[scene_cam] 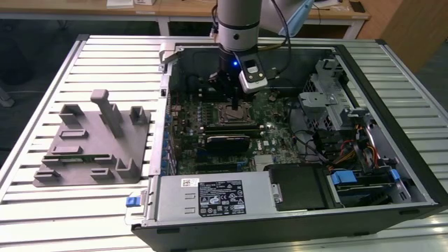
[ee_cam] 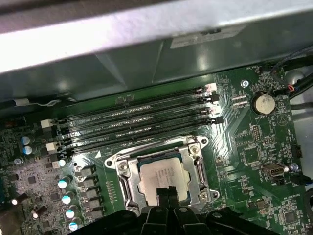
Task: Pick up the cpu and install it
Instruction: 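Install the first cpu locking lever, then install the second cpu locking lever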
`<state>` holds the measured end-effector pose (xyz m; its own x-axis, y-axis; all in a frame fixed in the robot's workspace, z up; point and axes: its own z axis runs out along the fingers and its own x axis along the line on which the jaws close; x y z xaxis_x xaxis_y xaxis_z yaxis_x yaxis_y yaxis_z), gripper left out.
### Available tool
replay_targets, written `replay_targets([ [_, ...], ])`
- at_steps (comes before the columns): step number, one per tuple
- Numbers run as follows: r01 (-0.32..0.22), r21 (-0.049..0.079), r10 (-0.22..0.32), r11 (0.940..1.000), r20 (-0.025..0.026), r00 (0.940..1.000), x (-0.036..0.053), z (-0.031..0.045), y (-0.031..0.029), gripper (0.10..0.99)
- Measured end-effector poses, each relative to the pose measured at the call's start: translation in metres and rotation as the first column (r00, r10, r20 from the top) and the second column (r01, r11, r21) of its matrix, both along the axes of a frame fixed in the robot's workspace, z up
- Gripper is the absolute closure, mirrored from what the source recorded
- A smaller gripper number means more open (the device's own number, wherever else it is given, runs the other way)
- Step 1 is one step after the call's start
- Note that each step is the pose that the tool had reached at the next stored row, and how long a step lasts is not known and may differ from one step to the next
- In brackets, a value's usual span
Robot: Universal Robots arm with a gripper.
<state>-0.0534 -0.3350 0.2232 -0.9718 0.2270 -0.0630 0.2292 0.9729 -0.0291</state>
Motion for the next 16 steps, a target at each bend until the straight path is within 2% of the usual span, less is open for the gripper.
replay_targets([
  [11, -0.001, 0.000, 0.001, 1.0000, 0.0000, 1.0000, 0.0001, 0.0001, -0.0002, 0.980],
  [16, -0.001, 0.000, 0.001, 1.0000, 0.0000, 1.0000, 0.0001, 0.0041, -0.0002, 0.980],
])
